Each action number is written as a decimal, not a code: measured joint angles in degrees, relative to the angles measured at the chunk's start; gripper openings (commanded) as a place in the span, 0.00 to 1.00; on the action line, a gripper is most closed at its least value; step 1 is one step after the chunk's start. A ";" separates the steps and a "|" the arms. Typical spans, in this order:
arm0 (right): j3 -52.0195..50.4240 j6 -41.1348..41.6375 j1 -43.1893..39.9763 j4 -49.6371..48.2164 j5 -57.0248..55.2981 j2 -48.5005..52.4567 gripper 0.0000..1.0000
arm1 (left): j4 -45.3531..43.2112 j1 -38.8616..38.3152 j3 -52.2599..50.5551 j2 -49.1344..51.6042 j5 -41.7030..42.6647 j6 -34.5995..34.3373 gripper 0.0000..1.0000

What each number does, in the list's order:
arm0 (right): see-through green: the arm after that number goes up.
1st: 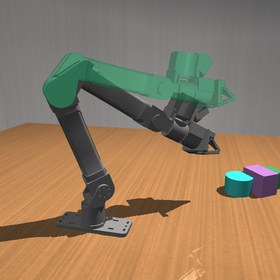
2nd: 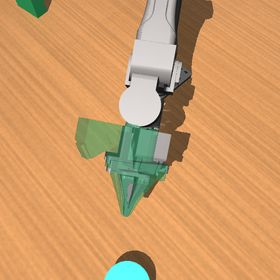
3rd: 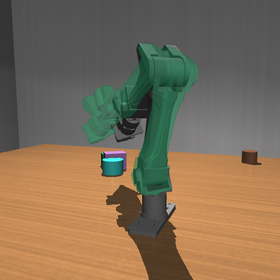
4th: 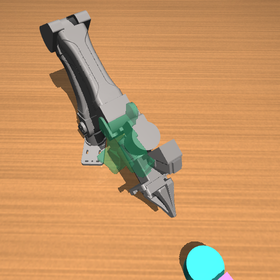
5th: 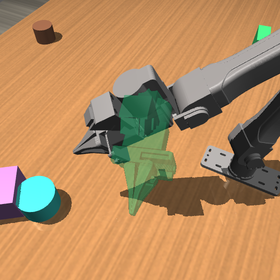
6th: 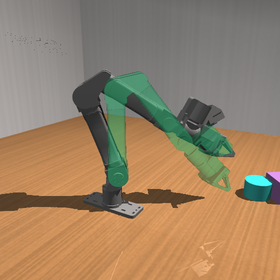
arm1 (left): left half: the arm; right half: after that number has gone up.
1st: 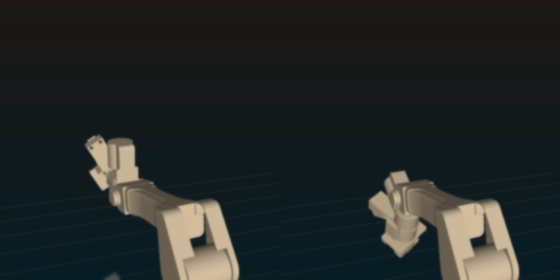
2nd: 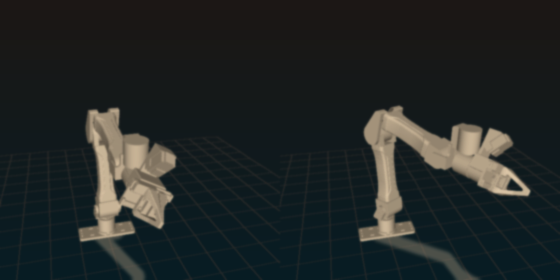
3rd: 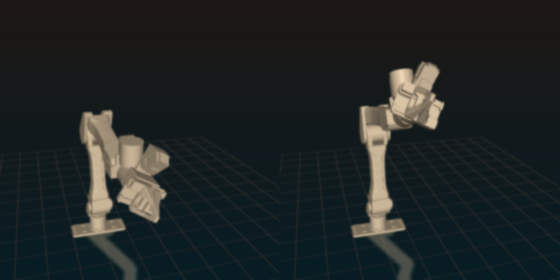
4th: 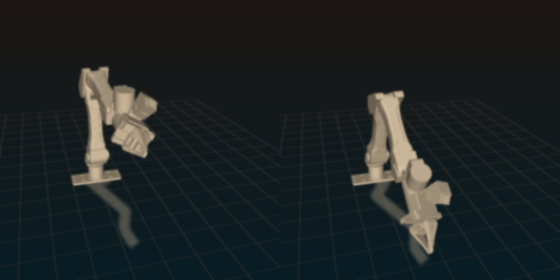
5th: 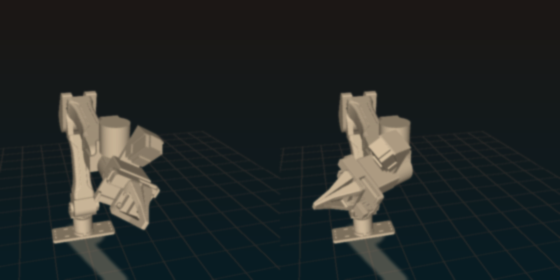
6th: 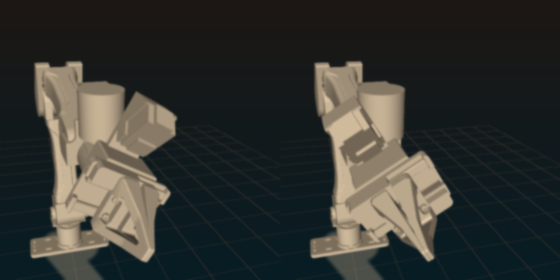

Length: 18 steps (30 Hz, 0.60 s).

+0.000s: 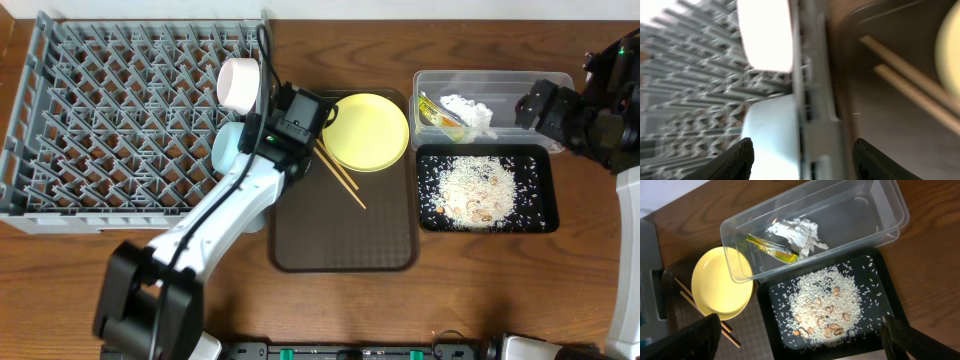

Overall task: Sort waste into correct bins and load items into the dishwasher
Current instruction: 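Release the light-blue bowl in the rack and raise the left gripper, then move the left gripper right and grasp the yellow plate rim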

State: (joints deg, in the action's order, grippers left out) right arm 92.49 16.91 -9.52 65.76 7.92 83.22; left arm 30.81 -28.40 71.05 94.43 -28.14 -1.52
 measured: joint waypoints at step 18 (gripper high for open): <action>0.00 0.00 0.00 0.00 -0.02 0.00 0.99 | 19.82 2.99 32.96 11.08 35.56 -10.56 0.74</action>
State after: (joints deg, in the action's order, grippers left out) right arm 92.49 16.91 -9.52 65.76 7.90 83.22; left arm 50.63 -25.41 104.01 105.51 7.42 -12.08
